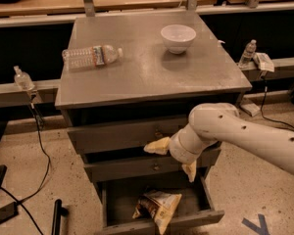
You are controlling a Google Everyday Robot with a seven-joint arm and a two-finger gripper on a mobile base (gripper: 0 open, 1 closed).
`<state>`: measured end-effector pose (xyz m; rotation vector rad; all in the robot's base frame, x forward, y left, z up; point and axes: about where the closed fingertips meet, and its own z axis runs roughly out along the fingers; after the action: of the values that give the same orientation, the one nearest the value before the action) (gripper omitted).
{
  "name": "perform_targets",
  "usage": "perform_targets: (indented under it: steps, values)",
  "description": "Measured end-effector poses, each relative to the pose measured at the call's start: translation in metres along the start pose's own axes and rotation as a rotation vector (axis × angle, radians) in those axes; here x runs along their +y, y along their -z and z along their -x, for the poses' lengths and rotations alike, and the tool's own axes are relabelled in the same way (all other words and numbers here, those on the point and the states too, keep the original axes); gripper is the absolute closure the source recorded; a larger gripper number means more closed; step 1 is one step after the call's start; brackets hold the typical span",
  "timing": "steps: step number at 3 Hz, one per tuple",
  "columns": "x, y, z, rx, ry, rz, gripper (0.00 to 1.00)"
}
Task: Pick brown chip bag from bottom drawer and place on counter
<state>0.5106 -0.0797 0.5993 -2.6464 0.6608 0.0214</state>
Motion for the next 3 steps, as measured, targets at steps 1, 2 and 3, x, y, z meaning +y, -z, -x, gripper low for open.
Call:
perform_targets:
  steps: [1,2,3]
  values:
    - [0.023,-0.05,0.004,0.006,0.252,0.058,0.0]
    - [0.023,-0.05,0.003,0.007,0.254,0.059,0.0]
    - [0.027,-0.06,0.002,-0.025,0.258,0.075,0.0]
